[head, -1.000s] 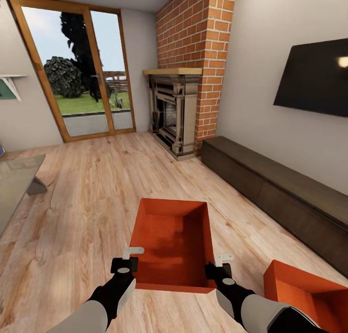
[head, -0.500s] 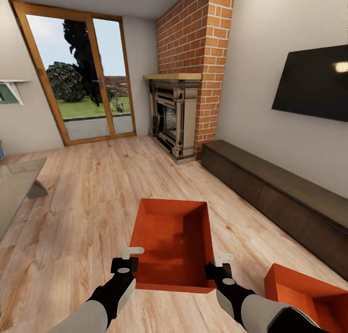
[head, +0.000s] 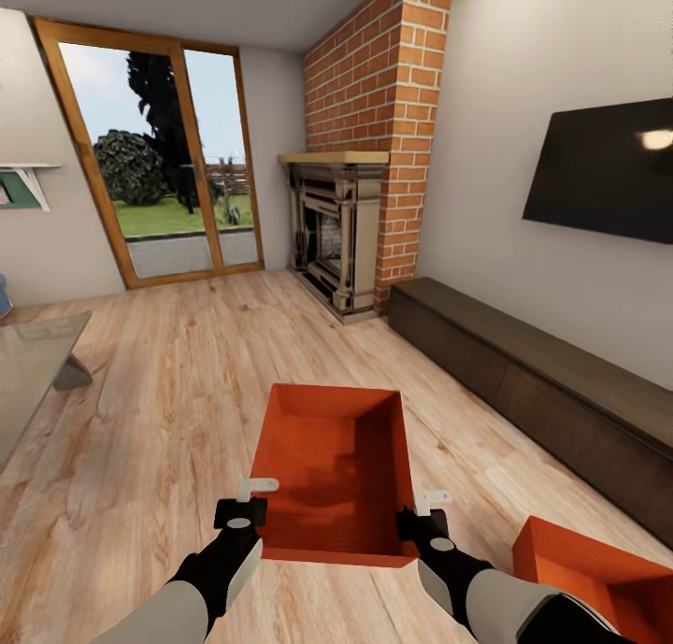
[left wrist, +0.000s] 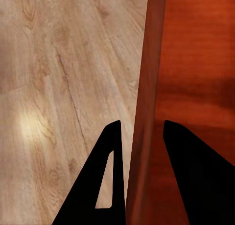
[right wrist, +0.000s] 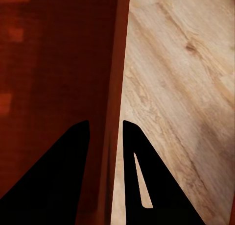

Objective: Move the two storage containers from the living room to the garage. In the garage, place one container on the floor and stack the other container on top of it (either order is fine).

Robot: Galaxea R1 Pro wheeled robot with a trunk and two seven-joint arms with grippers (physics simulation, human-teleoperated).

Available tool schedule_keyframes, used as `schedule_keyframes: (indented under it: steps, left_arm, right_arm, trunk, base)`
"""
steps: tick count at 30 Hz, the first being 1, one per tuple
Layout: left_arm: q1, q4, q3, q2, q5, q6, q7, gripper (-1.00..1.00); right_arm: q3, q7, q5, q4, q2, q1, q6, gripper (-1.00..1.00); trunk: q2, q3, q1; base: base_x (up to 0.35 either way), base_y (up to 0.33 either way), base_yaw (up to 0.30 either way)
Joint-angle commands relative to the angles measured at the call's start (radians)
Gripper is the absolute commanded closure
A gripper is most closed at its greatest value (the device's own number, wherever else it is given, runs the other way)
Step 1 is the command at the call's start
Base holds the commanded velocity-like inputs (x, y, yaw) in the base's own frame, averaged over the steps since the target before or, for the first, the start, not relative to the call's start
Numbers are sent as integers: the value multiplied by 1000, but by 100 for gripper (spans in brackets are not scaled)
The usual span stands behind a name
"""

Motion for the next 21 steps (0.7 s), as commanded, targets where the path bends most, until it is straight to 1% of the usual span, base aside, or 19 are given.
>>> schedule_keyframes:
  steps: [1,21]
  left_arm:
    - [-1,3,11,-7,27,7,7,100]
    - [-1,3,11,-8,26,7,7,100]
  right_arm:
    - [8,-41,-10,-1,0,-1,-21,100]
    - [8,-41,-12,-1,0,-1,-21,100]
  trunk:
    - [0,1,0]
    - [0,33,0]
  base:
    - [0,0,0]
    - [0,0,0]
